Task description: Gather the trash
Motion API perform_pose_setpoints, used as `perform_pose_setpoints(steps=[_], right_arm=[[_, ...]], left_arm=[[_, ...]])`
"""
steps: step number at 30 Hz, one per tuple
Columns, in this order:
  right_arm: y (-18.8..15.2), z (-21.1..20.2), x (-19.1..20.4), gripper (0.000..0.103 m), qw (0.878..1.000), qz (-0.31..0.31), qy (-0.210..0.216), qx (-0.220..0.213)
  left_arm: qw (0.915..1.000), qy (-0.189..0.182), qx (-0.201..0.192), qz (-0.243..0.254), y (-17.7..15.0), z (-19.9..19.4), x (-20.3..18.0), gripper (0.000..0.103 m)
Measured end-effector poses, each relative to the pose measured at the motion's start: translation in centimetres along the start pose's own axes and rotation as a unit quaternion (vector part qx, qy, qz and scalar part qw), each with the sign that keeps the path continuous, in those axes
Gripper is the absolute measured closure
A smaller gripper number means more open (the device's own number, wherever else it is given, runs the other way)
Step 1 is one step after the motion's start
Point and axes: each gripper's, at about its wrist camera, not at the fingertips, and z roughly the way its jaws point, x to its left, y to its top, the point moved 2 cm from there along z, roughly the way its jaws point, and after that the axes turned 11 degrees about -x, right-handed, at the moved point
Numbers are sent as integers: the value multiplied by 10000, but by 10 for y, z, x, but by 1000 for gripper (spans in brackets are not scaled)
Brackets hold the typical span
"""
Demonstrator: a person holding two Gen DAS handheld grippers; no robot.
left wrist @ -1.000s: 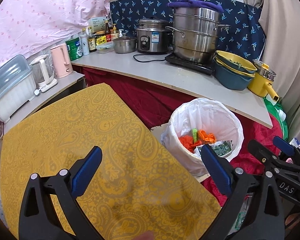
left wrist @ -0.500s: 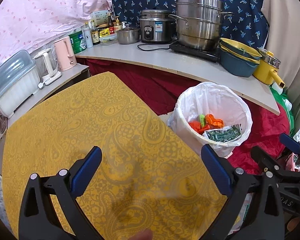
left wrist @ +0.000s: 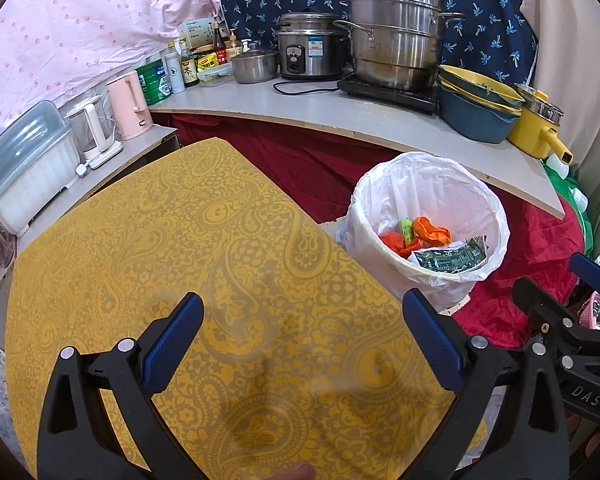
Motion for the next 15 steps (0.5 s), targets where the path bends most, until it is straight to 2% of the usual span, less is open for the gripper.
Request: perform_pose_setpoints(steps=[15], right_arm=[[0,12,-15,6,9999,78,-89,42]], left_arm=[[9998,-106,117,97,-1,18,-19,8]])
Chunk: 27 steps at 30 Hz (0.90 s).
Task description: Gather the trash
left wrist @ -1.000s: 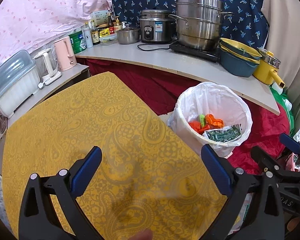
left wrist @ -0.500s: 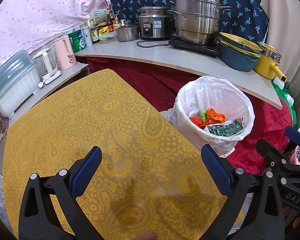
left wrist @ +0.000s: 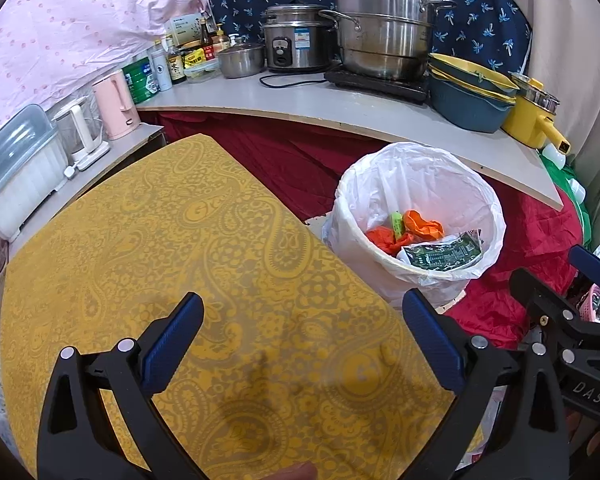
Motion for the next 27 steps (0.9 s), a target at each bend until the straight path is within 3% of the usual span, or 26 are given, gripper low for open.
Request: perform_pose_setpoints(steps=[27], right_arm=[[-7,24,-18,6,9997,137,-111,139]], left_arm=[[9998,-21,171,81,-1,22,-11,8]])
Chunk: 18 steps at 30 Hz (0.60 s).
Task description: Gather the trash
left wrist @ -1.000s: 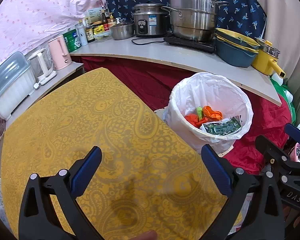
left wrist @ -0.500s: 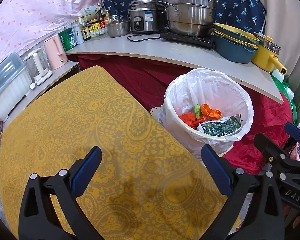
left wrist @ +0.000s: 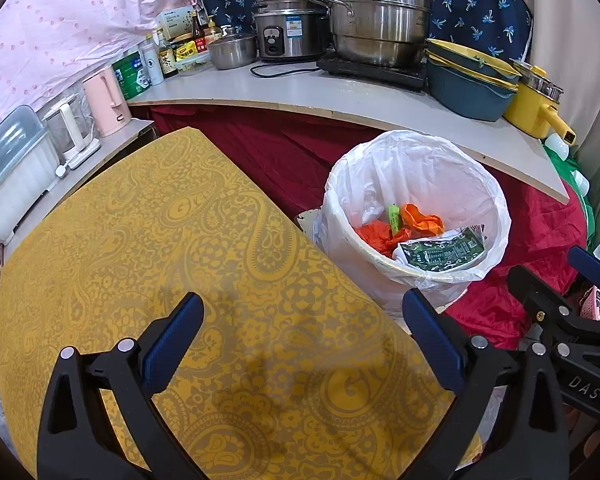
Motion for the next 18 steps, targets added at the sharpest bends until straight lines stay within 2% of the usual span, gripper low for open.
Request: perform_pose_setpoints(steps=[18], right_arm=[[-1,1,2,6,10000,1,6,-9]], left_arm=[[10000,-3,-8,29,-1,-1,2,8]])
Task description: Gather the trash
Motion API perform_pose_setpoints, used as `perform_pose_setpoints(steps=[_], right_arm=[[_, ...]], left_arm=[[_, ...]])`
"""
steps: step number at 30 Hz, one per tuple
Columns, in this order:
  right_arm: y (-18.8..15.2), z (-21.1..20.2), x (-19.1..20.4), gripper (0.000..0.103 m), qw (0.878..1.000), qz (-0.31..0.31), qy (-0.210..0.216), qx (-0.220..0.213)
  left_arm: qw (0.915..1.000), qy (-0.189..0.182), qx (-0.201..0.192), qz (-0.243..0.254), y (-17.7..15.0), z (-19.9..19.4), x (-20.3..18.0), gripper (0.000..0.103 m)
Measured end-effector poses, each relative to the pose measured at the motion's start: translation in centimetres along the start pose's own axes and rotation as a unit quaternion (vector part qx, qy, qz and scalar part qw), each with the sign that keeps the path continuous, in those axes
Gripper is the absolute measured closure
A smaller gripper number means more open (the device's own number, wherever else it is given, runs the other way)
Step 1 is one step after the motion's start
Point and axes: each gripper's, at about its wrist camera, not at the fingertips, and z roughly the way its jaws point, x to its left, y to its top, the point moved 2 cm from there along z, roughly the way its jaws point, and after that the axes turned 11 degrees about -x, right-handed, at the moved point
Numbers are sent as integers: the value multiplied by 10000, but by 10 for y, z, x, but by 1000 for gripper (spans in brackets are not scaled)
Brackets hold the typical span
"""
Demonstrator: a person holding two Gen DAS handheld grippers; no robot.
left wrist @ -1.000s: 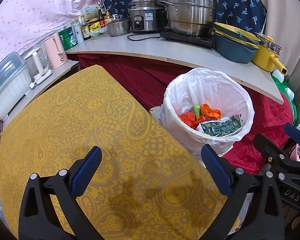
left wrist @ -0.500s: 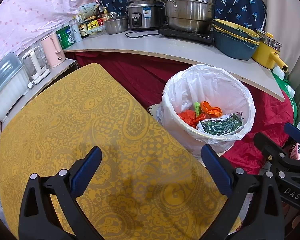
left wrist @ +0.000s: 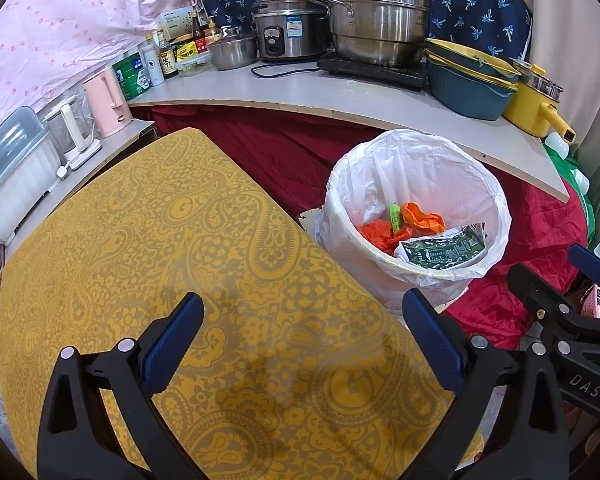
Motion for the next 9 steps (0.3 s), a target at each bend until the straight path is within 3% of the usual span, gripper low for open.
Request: perform_pose_setpoints(steps=[9], right_arm=[[0,-3,0,6,10000,-4,2,-25]], left_arm=[[10000,-20,-8,3,0,-4,-1,8]])
